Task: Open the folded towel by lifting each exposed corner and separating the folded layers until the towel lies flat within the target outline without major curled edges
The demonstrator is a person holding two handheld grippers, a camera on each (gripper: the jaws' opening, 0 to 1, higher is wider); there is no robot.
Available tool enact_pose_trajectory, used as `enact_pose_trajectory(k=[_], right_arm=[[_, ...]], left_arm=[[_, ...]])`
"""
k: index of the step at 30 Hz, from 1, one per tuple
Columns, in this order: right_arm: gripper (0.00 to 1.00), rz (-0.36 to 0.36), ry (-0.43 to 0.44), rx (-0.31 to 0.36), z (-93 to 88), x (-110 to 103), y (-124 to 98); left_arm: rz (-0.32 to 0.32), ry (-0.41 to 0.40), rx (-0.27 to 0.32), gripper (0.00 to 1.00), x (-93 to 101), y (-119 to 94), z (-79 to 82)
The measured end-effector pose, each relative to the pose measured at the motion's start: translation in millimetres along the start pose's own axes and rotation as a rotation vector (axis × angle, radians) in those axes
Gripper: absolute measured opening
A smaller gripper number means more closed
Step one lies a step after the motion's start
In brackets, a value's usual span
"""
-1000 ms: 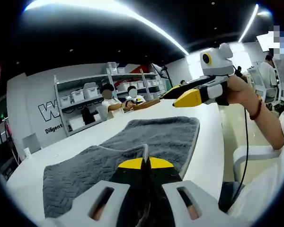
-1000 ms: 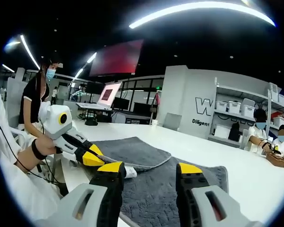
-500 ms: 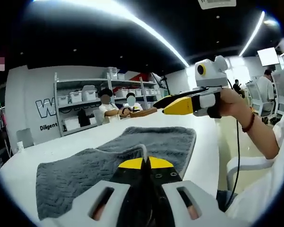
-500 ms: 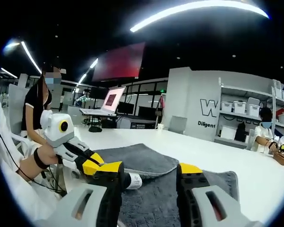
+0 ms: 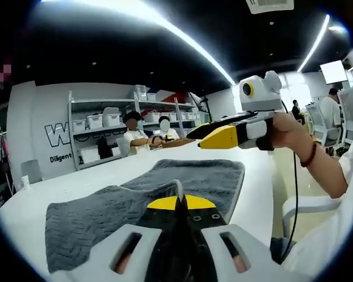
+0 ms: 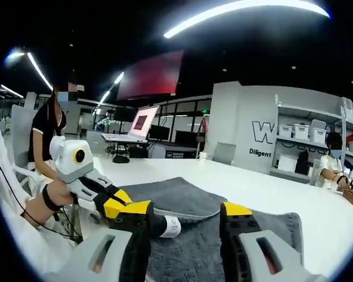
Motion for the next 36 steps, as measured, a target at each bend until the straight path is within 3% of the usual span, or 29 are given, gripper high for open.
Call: enact_pose_trajectory(k=[17,20,22,36], right_arm=[[0.42,0.029,0.048,-0.058,-8.3,-0.3,30.9],[0.42,0.028,0.044,-0.056,-6.5,0.2,32.1],[0.41,0.014,0.098,-0.023,-2.4,3.3,35.4],[0.42,0.029,0.101,-0.050,-0.2,6.6,53.0]], left_arm=[[0.041,-0.007,0.034,0.01,-10.7,-12.1,2.7],[0.043,-0.006,0.041,0.01,-11.8,-13.9,3.2],[0.044,-0.009,0.045,0.01,-12.2,-14.2,3.2],[0.049,-0.009,0.068,0.00,-11.9,-13.9,3.4]])
Point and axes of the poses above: the point that each gripper's makers call its tool centre point, and the gripper's own axes: y roughly forward along the fingers, x roughly to its right, z roughly out of its top, the point moved 7 cm from there along -y, roughly backward along the fingers, and after that the axes turned 9 degrees about y, right-handed, at the moved point
